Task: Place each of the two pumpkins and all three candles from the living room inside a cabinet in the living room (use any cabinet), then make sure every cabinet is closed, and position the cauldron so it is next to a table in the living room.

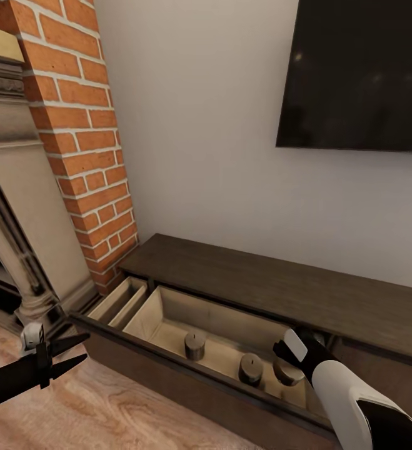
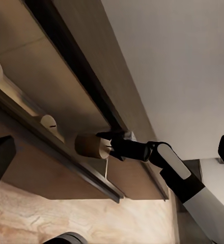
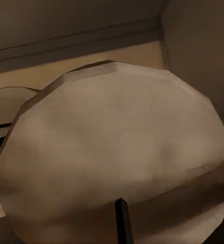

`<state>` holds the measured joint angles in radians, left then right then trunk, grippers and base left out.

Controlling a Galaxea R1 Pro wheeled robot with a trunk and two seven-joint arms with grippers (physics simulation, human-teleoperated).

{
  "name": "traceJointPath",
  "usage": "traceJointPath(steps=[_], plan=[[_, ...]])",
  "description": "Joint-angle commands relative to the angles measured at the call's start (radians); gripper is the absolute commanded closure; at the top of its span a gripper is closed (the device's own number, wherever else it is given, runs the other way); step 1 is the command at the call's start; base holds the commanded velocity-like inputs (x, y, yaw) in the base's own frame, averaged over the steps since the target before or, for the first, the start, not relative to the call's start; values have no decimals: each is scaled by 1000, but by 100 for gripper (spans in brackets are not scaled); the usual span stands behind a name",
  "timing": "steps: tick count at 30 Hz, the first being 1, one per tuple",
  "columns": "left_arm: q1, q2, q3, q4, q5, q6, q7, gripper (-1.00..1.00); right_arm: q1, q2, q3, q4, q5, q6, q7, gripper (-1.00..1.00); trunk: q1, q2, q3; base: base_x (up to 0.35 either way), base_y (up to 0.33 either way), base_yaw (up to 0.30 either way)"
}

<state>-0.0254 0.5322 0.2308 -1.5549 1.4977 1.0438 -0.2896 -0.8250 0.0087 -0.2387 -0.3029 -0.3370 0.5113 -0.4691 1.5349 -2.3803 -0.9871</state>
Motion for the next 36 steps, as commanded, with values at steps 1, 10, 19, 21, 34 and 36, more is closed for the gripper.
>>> traceJointPath(steps=[1, 10, 19, 21, 34, 36], plan=[[-1, 0, 1, 0, -8, 3, -10, -100, 0, 0, 1, -2, -13, 0, -10, 100, 4, -8, -4, 0, 0, 0], [-1, 0, 1, -2, -8, 3, -11, -100, 0, -10, 1, -2, -16, 0, -9, 100, 38, -71, -32, 0, 0, 0], [-1, 0, 1, -3, -8, 3, -15, -100, 0, -10, 1, -2, -16, -1, -9, 100, 66, -120, -62, 0, 0, 0], [-1, 0, 1, -3, -8, 3, -19, -100, 0, -10, 1, -2, -16, -1, -9, 100, 67, -121, -70, 0, 0, 0], [-1, 0, 1, -3, -8, 3, -22, -100, 0, -10, 1, -2, -16, -1, -9, 100, 68, -121, -77, 0, 0, 0], [-1, 0, 1, -3, -8, 3, -22, -100, 0, -10, 1, -2, -16, -2, -9, 100, 68, -121, -77, 0, 0, 0]])
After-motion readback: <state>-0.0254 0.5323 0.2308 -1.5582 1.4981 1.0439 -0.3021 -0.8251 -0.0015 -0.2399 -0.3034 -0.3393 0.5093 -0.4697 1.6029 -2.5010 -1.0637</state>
